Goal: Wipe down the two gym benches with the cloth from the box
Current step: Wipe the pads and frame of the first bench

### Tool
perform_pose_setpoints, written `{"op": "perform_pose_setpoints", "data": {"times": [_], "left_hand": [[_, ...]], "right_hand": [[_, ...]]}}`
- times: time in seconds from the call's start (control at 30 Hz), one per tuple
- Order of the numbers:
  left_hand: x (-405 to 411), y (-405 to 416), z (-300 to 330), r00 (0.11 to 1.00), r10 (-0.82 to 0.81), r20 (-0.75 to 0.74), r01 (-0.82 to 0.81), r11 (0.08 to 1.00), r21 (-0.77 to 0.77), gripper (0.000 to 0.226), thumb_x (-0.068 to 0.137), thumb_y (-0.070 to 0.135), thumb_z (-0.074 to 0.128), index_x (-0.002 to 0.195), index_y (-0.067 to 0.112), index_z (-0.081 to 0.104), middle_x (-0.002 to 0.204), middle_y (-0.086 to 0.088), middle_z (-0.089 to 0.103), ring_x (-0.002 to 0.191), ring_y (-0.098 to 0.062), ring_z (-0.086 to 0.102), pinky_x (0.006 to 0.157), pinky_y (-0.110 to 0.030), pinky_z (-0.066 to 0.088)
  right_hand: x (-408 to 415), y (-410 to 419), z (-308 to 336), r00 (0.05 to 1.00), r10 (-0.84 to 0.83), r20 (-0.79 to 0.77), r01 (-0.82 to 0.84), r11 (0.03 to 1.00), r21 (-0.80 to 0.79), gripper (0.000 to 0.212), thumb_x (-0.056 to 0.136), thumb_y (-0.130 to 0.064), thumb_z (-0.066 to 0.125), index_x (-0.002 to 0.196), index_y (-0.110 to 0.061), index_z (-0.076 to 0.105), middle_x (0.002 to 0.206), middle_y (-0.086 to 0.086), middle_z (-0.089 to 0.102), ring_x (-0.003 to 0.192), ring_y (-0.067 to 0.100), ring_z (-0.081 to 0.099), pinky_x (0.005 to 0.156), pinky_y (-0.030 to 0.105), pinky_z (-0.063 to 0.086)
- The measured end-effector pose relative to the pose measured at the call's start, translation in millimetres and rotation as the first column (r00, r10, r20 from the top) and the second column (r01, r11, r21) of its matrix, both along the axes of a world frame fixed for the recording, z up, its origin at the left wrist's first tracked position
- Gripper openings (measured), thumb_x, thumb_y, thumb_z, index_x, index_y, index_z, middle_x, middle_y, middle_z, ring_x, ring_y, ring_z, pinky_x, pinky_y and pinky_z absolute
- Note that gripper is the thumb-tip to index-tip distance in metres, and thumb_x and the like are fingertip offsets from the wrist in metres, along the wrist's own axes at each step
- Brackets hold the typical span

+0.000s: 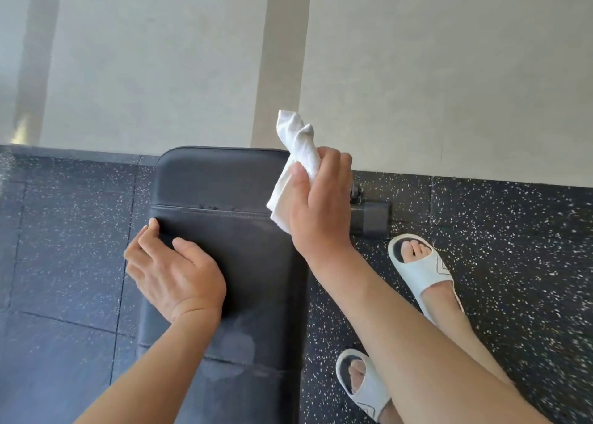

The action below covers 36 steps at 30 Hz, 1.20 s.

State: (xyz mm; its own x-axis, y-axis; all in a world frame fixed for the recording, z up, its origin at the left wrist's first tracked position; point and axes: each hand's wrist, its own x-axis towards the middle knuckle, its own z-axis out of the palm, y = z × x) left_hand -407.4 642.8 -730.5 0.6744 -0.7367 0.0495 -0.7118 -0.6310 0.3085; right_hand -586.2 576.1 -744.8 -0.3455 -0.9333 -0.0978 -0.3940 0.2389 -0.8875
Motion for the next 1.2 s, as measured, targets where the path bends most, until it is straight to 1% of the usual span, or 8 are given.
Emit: {"op": "perform_pose_setpoints", "data": {"times": [0.2, 0.43, 0.63, 0.73, 0.83, 0.97, 1.1, 1.2], "left_hand": [[-5, 1, 9, 0.999, 0.013, -0.036, -0.013, 1.000, -0.006, 0.058, 0.096, 0.031, 0.033, 0.149, 0.013, 0.046, 0.150, -0.017, 0.043, 0.129, -0.045, 0.042, 0.110, -0.058, 0.036], [-1, 3, 8, 0.997, -0.012, -0.081, 0.009, 0.999, -0.042, 0.051, 0.100, 0.029, 0.037, 0.147, 0.014, 0.049, 0.147, -0.014, 0.046, 0.128, -0.043, 0.044, 0.115, -0.055, 0.034], [11, 8, 18, 0.980, -0.070, -0.186, 0.062, 0.997, -0.049, 0.051, 0.103, 0.017, 0.050, 0.154, 0.012, 0.047, 0.155, -0.011, 0.043, 0.137, -0.036, 0.041, 0.121, -0.048, 0.030], [28, 27, 28, 0.952, -0.202, -0.229, 0.212, 0.977, 0.017, 0.059, 0.101, 0.013, 0.054, 0.158, 0.014, 0.043, 0.163, -0.007, 0.038, 0.146, -0.031, 0.036, 0.125, -0.045, 0.027], [46, 71, 33, 0.962, -0.109, -0.249, 0.129, 0.989, 0.068, 0.055, 0.102, 0.016, 0.055, 0.156, 0.013, 0.044, 0.160, -0.008, 0.041, 0.142, -0.032, 0.040, 0.124, -0.046, 0.030], [53, 145, 30, 0.960, 0.125, -0.250, -0.090, 0.985, 0.146, 0.052, 0.106, 0.033, 0.042, 0.153, 0.010, 0.046, 0.152, -0.012, 0.049, 0.138, -0.035, 0.046, 0.120, -0.049, 0.032], [52, 194, 24, 0.977, 0.135, -0.168, -0.109, 0.982, 0.152, 0.059, 0.102, 0.032, 0.036, 0.155, 0.007, 0.043, 0.149, -0.016, 0.052, 0.135, -0.039, 0.047, 0.119, -0.051, 0.032], [47, 197, 19, 0.986, 0.143, -0.088, -0.131, 0.983, 0.132, 0.059, 0.103, 0.031, 0.036, 0.154, 0.003, 0.044, 0.148, -0.021, 0.053, 0.133, -0.044, 0.049, 0.117, -0.056, 0.034]], "right_hand": [[-2, 83, 4, 0.919, 0.282, -0.277, -0.320, 0.942, -0.103, 0.023, 0.093, -0.017, 0.052, 0.114, -0.007, 0.056, 0.115, 0.011, 0.049, 0.095, 0.030, 0.046, 0.085, 0.047, 0.047], [-9, 34, 23, 0.482, 0.506, -0.715, -0.718, 0.696, 0.010, 0.030, 0.092, -0.034, 0.048, 0.111, -0.018, 0.065, 0.107, 0.005, 0.059, 0.092, 0.031, 0.055, 0.069, 0.040, 0.042], [58, -35, 31, 0.290, 0.569, -0.769, -0.852, 0.519, 0.063, 0.032, 0.100, -0.039, 0.057, 0.121, -0.017, 0.063, 0.121, 0.009, 0.060, 0.104, 0.034, 0.055, 0.077, 0.044, 0.045], [98, -61, 34, 0.247, 0.578, -0.777, -0.849, 0.515, 0.113, 0.036, 0.103, -0.043, 0.050, 0.130, -0.021, 0.059, 0.131, 0.006, 0.055, 0.113, 0.032, 0.052, 0.084, 0.044, 0.045], [129, -43, 34, 0.223, 0.565, -0.794, -0.865, 0.491, 0.107, 0.032, 0.102, -0.040, 0.050, 0.127, -0.022, 0.059, 0.128, 0.006, 0.056, 0.111, 0.032, 0.053, 0.080, 0.043, 0.040], [133, 44, 32, 0.147, 0.624, -0.767, -0.966, 0.258, 0.025, 0.023, 0.093, -0.028, 0.061, 0.112, -0.016, 0.065, 0.107, 0.008, 0.062, 0.094, 0.034, 0.057, 0.070, 0.043, 0.038], [87, 111, 28, -0.031, 0.688, -0.725, -0.999, -0.046, -0.002, 0.025, 0.084, -0.018, 0.063, 0.108, -0.016, 0.068, 0.098, 0.005, 0.060, 0.083, 0.029, 0.051, 0.068, 0.040, 0.033], [54, 87, 28, -0.100, 0.648, -0.755, -0.985, -0.174, -0.019, 0.019, 0.087, -0.015, 0.062, 0.105, -0.016, 0.070, 0.092, 0.005, 0.060, 0.078, 0.028, 0.052, 0.062, 0.039, 0.039]]}}
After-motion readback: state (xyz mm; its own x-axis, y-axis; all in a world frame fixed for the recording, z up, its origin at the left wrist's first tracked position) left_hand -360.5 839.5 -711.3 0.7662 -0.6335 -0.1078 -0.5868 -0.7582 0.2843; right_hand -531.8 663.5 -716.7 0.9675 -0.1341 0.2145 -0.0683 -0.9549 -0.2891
